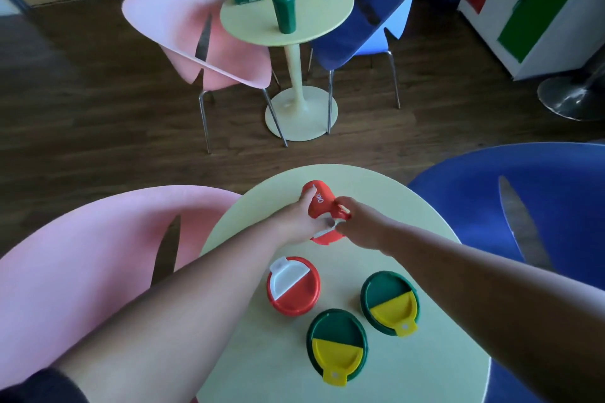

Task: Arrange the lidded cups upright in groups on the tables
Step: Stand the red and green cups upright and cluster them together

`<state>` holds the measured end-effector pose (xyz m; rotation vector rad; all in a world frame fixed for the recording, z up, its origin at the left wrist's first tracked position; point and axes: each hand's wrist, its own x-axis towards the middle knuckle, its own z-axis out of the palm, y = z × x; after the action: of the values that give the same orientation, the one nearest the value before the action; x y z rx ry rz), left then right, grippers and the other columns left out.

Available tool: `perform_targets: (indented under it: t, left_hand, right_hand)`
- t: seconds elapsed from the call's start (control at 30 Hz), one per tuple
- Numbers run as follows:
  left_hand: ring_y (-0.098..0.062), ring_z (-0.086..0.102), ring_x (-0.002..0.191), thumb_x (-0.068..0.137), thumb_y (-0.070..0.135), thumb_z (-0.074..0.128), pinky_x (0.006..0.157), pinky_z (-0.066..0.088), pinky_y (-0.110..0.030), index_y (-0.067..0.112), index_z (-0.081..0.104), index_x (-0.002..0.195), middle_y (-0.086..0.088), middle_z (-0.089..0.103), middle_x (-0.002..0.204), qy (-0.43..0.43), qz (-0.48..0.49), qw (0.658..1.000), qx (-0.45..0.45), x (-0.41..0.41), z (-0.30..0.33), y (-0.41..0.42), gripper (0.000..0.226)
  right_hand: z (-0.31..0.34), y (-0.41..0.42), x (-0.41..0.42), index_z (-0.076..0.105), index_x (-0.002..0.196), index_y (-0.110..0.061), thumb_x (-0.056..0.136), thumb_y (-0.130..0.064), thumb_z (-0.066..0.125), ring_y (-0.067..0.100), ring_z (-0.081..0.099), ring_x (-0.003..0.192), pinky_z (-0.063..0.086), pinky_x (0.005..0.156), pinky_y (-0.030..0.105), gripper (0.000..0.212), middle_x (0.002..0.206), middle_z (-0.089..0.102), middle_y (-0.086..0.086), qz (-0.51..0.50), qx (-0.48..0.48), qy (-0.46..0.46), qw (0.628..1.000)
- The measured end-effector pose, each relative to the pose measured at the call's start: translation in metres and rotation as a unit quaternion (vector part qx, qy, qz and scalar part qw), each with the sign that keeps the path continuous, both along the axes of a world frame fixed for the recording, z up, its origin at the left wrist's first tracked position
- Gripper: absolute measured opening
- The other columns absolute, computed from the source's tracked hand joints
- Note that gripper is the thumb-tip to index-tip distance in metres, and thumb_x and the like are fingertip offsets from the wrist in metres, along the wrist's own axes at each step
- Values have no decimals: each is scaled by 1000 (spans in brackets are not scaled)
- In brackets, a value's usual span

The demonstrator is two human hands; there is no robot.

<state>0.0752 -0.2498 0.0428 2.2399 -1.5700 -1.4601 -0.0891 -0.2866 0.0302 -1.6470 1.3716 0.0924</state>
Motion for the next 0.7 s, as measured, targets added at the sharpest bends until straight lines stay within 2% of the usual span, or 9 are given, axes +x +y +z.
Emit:
perform_targets:
  t: [0.07,0.13,0.2,0.27,0.33,0.4,0.5,0.6,0.7]
  left_hand:
    - [-26,64,114,80,69,51,102,49,-46,48,15,151,0,48,149,-2,-5,1000,-5,-6,7,3,82]
    - [-22,71,90,91,64,44,97,52,-44,39,25,148,-5,63,124,-2,-7,1000,-3,-15,14,8,65]
    - [-21,69,79,95,61,39,91,51,-38,30,31,145,-7,69,97,-6,-10,1000,7,-23,18,14,59]
    - [-21,65,76,96,58,37,82,47,-37,25,38,140,-7,69,83,-21,-18,1000,15,-29,19,19,55]
    - [-24,66,87,93,62,35,87,46,-40,27,43,135,-7,73,86,-37,-16,999,22,-34,22,23,55]
    - [-24,65,98,91,66,31,98,41,-45,28,46,131,-4,75,94,-69,-29,997,24,-36,25,24,57]
    - [-25,55,118,93,70,25,107,28,-48,28,48,131,0,66,120,-146,-54,988,7,-36,31,24,61]
    - [-24,50,120,99,63,22,106,24,-48,25,50,129,-1,59,127,-205,-92,974,-4,-34,39,24,56]
    - [-25,47,125,101,59,18,113,21,-51,24,51,132,-3,56,130,-212,-108,971,17,-31,41,25,57]
  right_hand:
    - [8,2,-3,38,144,-28,94,-19,52,28,57,103,56,80,40,52,128,54,10,12,-29,-1,1000]
    - [17,3,-6,39,142,-32,95,-26,53,30,58,100,58,76,41,49,127,51,11,24,-50,6,998]
    - [25,3,-10,42,140,-34,96,-35,55,30,57,98,55,67,35,46,123,48,8,37,-53,18,998]
    - [31,3,-14,43,139,-34,96,-43,55,28,54,98,46,59,27,45,119,46,5,58,-47,27,997]
    - [34,4,-18,43,139,-36,95,-49,54,28,54,101,48,62,28,47,124,48,6,77,-42,38,995]
    - [37,4,-21,41,140,-37,94,-54,52,30,55,107,54,75,34,51,131,47,9,94,-43,45,994]
    - [43,8,-22,40,143,-34,93,-58,49,31,55,111,55,86,41,55,134,47,9,108,-49,48,992]
    - [47,13,-18,40,145,-28,95,-56,50,29,56,113,55,89,41,58,136,49,9,117,-64,42,990]
    - [45,15,-14,40,145,-24,95,-48,54,27,57,114,54,88,37,57,137,51,9,95,-66,34,993]
